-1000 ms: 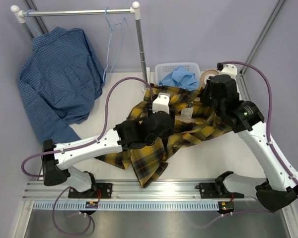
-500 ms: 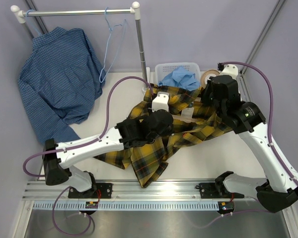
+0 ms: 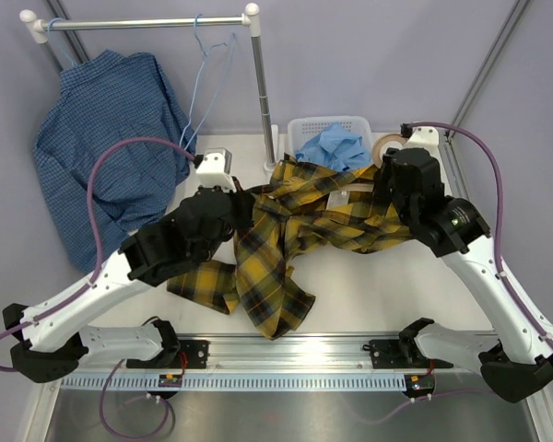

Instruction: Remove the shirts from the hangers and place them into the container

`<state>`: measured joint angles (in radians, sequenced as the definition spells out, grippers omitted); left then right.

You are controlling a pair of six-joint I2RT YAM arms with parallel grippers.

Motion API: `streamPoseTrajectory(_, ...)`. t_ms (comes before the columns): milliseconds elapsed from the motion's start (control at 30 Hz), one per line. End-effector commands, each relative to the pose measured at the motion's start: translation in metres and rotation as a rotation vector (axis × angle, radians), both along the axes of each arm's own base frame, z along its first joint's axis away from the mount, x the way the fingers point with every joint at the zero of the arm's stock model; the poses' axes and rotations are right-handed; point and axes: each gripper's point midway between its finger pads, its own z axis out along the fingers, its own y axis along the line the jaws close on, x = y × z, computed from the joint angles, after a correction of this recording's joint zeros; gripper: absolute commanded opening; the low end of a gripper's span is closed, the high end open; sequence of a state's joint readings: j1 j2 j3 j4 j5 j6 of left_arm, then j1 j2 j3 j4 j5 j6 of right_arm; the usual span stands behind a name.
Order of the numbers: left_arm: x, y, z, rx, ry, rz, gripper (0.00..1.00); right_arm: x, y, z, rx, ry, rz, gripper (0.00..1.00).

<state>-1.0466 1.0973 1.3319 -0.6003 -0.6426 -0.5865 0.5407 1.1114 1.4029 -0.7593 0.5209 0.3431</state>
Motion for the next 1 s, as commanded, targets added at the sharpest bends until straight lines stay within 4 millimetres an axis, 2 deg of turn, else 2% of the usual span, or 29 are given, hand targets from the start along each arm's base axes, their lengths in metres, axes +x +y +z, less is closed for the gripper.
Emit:
streamPoseTrajectory(0, 0.015, 0.049, 0.004, 0.065, -0.052, 0.158, 0.00, -0.009, -0.029, 0.020, -0.125, -0.065, -0.030, 0.00)
streamPoseTrajectory(67, 0.020, 0.055, 0.001, 0.084, -0.049, 0.174, 0.00, -0.014, -0.016, 0.033, -0.085, -0.106, 0.063, 0.00)
streamPoseTrajectory(200, 0.029, 0.066, -0.005, 0.105, -0.040, 0.211, 0.00, -0.030, -0.004, 0.057, -0.057, -0.176, 0.196, 0.00)
streamPoseTrajectory(233, 0.032, 0.071, -0.004, 0.108, -0.041, 0.228, 0.00, -0.035, 0.005, 0.061, -0.048, -0.184, 0.258, 0.00)
streamPoseTrajectory(267, 0.033, 0.075, 0.000, 0.109, -0.051, 0.234, 0.00, -0.039, 0.005, 0.060, -0.057, -0.170, 0.278, 0.00)
streamPoseTrajectory(333, 0.035, 0.074, 0.007, 0.092, -0.060, 0.227, 0.00, -0.048, 0.016, 0.065, -0.052, -0.176, 0.372, 0.00)
streamPoseTrajectory(400, 0.038, 0.054, -0.001, 0.116, -0.034, 0.147, 0.00, -0.058, 0.030, 0.077, -0.007, -0.206, 0.458, 0.00)
streamPoseTrajectory(433, 0.036, 0.038, -0.005, 0.099, -0.009, 0.080, 0.00, -0.071, 0.053, 0.084, 0.043, -0.219, 0.598, 0.00)
streamPoseTrajectory(500, 0.037, 0.020, -0.016, 0.075, 0.035, 0.032, 0.00, -0.083, 0.068, 0.103, 0.117, -0.249, 0.689, 0.00)
streamPoseTrajectory(533, 0.035, 0.006, -0.017, 0.037, 0.039, -0.019, 0.00, -0.094, 0.084, 0.109, 0.153, -0.254, 0.792, 0.00)
streamPoseTrajectory(633, 0.031, -0.015, -0.011, 0.008, 0.007, -0.103, 0.00, -0.108, 0.101, 0.124, 0.211, -0.266, 0.911, 0.00)
streamPoseTrajectory(700, 0.029, -0.014, 0.007, 0.002, -0.038, -0.123, 0.00, -0.115, 0.108, 0.125, 0.189, -0.256, 0.989, 0.00)
streamPoseTrajectory(800, 0.028, -0.003, 0.041, 0.021, -0.144, -0.128, 0.00, -0.116, 0.106, 0.101, 0.119, -0.184, 1.020, 0.00)
streamPoseTrajectory(833, 0.027, 0.001, 0.050, 0.040, -0.179, -0.136, 0.00, -0.118, 0.105, 0.100, 0.112, -0.195, 1.024, 0.00)
streamPoseTrajectory(900, 0.025, -0.003, 0.058, 0.040, -0.199, -0.165, 0.00, -0.124, 0.111, 0.100, 0.136, -0.207, 1.073, 0.00)
streamPoseTrajectory(967, 0.023, -0.024, 0.048, 0.052, -0.177, -0.256, 0.00, -0.147, 0.126, 0.115, 0.198, -0.247, 1.232, 0.00)
